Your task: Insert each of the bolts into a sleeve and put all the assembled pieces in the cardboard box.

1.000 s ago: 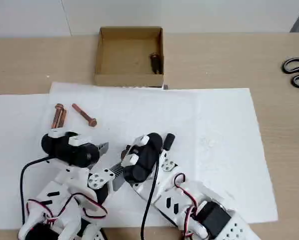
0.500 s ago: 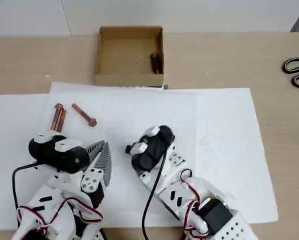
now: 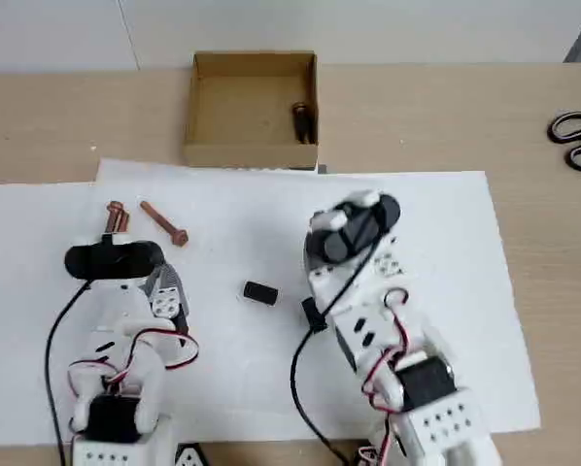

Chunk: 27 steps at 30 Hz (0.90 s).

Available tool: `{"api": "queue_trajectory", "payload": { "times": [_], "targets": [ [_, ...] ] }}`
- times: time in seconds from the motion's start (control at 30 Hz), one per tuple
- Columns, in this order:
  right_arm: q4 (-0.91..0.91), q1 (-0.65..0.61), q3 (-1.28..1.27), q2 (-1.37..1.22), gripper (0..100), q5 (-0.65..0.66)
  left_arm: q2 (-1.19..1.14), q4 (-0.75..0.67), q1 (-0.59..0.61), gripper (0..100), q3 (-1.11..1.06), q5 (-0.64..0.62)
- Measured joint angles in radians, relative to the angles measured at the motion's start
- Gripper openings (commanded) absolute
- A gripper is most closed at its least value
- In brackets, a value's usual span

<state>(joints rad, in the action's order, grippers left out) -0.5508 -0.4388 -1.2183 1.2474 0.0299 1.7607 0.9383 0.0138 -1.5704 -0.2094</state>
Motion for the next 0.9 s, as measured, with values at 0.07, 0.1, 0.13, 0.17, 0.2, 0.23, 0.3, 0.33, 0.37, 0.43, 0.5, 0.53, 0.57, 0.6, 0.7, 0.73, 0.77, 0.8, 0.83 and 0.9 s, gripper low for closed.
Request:
{"api": "queue_trajectory", "payload": {
  "times": [0.07, 0.1, 0.13, 0.17, 0.2, 0.23, 0.3, 0.33, 0.37, 0.43, 0.5, 0.53, 0.57, 0.6, 0.7, 0.73, 0.77, 0.8, 0.83, 0.9],
  "targets": [
    [0.044, 0.021, 0.089, -0.112, 0.2, 0.000, 0.000, -0.034, 0.000, 1, -0.041, 0.000],
    [0.069, 0.035, 0.138, -0.173, 0.2, 0.000, 0.000, -0.041, 0.000, 1, -0.052, 0.000],
    [0.089, 0.048, 0.193, -0.244, 0.2, 0.000, 0.000, -0.046, 0.003, 1, -0.054, 0.000],
    [0.109, 0.058, 0.247, -0.316, 0.2, 0.000, 0.002, -0.052, 0.005, 1, -0.060, 0.000],
    [0.124, 0.069, 0.307, -0.393, 0.2, 0.000, 0.002, -0.057, 0.006, 1, -0.069, 0.000],
    [0.135, 0.077, 0.368, -0.468, 0.2, 0.000, 0.000, -0.058, 0.006, 1, -0.083, 0.000],
    [0.149, 0.087, 0.494, -0.624, 0.2, 0.000, 0.000, -0.058, 0.006, 1, -0.106, 0.000],
    [0.157, 0.087, 0.559, -0.706, 0.2, 0.000, 0.000, -0.060, 0.006, 1, -0.109, 0.000],
    [0.161, 0.087, 0.623, -0.783, 0.2, 0.000, 0.000, -0.060, 0.005, 1, -0.110, -0.005],
    [0.172, 0.084, 0.753, -0.934, 0.2, 0.000, 0.000, -0.061, 0.005, 1, -0.110, -0.009],
    [0.183, 0.083, 0.879, -1.082, 0.2, 0.000, 0.000, -0.061, 0.005, 1, -0.112, -0.009],
    [0.183, 0.083, 0.947, -1.155, 0.2, 0.000, 0.000, -0.061, 0.005, 1, -0.112, -0.009],
    [0.183, 0.083, 1.008, -1.224, 0.3, 0.000, 0.000, -0.061, 0.005, 1, -0.112, -0.009],
    [0.186, 0.084, 1.071, -1.295, 0.3, 0.000, 0.000, -0.061, 0.005, 1, -0.112, -0.011],
    [0.186, 0.084, 1.261, -1.499, 0.3, 0.000, 0.000, -0.061, 0.005, 1, -0.112, -0.011],
    [0.186, 0.084, 1.321, -1.564, 0.3, 0.000, 0.000, -0.061, 0.005, 1, -0.112, -0.011],
    [0.186, 0.084, 1.386, -1.628, 0.3, 0.000, 0.000, -0.061, 0.005, 1, -0.112, -0.011],
    [0.186, 0.084, 1.447, -1.691, 0.3, 0.000, 0.000, -0.061, 0.005, 1, -0.112, -0.011],
    [0.186, 0.084, 1.510, -1.754, 0.3, 0.000, 0.000, -0.061, 0.005, 1, -0.112, -0.011],
    [0.186, 0.084, 1.637, -1.875, 0.3, 0.000, 0.000, -0.061, 0.005, 1, -0.112, -0.011]
  ]
}}
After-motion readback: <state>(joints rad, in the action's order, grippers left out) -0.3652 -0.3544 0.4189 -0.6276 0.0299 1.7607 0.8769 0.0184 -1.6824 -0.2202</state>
